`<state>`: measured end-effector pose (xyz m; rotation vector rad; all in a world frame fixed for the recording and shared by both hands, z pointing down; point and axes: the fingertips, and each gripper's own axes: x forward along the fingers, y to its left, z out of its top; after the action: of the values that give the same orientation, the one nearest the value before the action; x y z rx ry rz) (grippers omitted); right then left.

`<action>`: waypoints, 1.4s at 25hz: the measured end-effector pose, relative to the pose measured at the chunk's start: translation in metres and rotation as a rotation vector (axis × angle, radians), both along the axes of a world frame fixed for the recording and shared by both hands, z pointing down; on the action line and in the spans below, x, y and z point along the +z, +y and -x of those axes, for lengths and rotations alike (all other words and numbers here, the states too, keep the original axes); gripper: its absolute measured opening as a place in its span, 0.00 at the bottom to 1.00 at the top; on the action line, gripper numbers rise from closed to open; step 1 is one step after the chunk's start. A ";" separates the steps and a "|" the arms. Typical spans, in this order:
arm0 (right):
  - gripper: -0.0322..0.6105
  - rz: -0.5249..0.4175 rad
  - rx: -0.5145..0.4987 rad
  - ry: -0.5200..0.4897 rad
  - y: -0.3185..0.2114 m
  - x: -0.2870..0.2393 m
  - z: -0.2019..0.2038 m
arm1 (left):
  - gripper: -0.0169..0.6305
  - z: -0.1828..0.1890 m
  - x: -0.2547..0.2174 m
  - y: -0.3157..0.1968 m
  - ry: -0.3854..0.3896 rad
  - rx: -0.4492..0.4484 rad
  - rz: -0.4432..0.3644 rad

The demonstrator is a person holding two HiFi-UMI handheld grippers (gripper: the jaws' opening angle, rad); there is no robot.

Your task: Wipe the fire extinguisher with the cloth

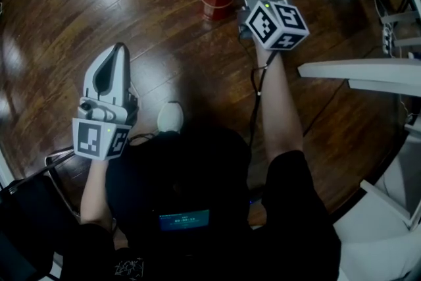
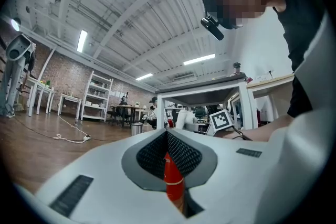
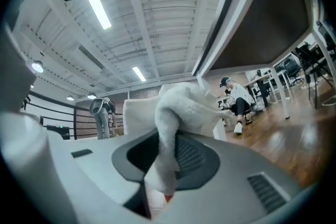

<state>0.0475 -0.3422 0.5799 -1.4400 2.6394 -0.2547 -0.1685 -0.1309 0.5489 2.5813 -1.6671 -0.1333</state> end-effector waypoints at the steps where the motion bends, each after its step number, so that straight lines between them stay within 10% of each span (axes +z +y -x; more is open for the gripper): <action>1: 0.20 -0.003 -0.005 -0.004 -0.001 -0.002 0.003 | 0.03 0.000 -0.001 0.000 0.007 -0.003 0.000; 25: 0.20 0.142 -0.181 0.151 -0.010 0.100 0.101 | 0.03 0.003 0.002 -0.005 -0.010 -0.008 0.013; 35: 0.20 0.372 -0.179 0.279 -0.014 0.213 0.109 | 0.03 0.010 0.005 -0.008 0.004 -0.001 0.011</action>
<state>-0.0619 -0.3560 0.7932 -1.4243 3.0811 -0.6366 -0.1786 -0.1387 0.5536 2.5709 -1.6627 -0.1286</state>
